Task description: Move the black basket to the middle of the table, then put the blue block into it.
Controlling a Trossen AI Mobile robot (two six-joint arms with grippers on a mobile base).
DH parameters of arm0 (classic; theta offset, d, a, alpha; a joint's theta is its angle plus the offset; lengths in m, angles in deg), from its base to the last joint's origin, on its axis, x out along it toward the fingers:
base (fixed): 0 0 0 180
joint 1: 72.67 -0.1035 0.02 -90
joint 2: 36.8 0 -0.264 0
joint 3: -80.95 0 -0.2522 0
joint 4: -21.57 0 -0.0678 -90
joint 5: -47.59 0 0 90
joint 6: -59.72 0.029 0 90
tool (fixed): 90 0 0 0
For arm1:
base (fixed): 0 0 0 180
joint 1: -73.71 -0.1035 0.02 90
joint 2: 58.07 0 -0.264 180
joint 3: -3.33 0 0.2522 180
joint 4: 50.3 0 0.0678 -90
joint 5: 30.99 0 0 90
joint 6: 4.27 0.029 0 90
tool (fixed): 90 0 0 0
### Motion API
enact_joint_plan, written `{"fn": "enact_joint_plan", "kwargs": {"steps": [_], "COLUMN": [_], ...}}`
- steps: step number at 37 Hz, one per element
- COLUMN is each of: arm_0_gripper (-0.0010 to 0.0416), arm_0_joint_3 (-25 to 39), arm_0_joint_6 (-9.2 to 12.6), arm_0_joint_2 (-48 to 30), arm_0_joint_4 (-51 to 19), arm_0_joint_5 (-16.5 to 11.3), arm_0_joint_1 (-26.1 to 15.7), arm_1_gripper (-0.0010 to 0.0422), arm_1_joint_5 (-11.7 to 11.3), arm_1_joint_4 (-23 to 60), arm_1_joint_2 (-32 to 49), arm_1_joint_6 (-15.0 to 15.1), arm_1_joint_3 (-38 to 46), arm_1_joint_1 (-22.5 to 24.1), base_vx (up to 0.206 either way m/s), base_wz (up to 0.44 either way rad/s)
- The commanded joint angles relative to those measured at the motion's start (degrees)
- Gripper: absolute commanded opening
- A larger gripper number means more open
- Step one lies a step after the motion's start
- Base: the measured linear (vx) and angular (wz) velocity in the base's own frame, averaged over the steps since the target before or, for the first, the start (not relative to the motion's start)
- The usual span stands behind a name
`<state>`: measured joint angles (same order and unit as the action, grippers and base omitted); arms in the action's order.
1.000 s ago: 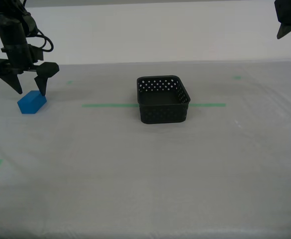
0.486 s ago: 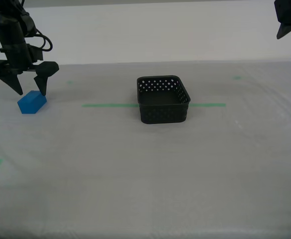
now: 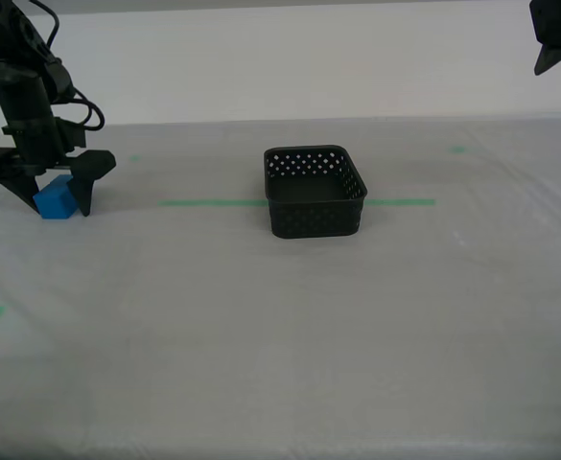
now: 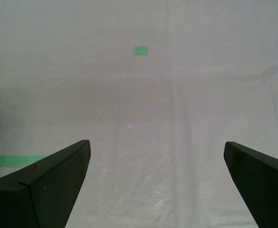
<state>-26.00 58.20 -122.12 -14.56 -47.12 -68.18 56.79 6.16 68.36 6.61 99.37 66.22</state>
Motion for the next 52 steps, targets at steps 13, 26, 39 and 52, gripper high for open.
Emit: {"fn": "enact_joint_plan", "kwargs": {"steps": [13, 26, 39, 52], "arm_0_gripper": [0.0394, 0.0394, 0.0394, 0.0394], "arm_0_joint_3": [0.0, 0.0, 0.0, 0.0], "arm_0_joint_6": [-0.04, -0.04, -0.04, -0.02], "arm_0_joint_2": [0.0, 0.0, 0.0, 0.0], "arm_0_joint_4": [0.09, 0.09, 0.09, 0.09], "arm_0_joint_5": [-0.13, -0.11, -0.11, -0.11], "arm_0_joint_1": [-0.04, -0.04, -0.04, -0.04], "arm_1_gripper": [0.0346, 0.0345, 0.0345, 0.0345], "arm_1_joint_5": [-0.17, -0.17, -0.17, -0.17], "arm_1_joint_4": [-4.24, -4.66, -4.59, -4.48], "arm_1_joint_2": [-0.13, -0.13, -0.13, -0.13], "arm_1_joint_6": [0.09, 0.07, -1.2, -2.14], "arm_1_joint_3": [0.02, 0.31, 0.31, 0.31], "arm_1_joint_1": [-0.02, -0.02, -0.04, 0.02], "base_vx": [0.0, 0.0, 0.0, 0.0], "base_wz": [0.0, 0.0, 0.0, 0.0]}}
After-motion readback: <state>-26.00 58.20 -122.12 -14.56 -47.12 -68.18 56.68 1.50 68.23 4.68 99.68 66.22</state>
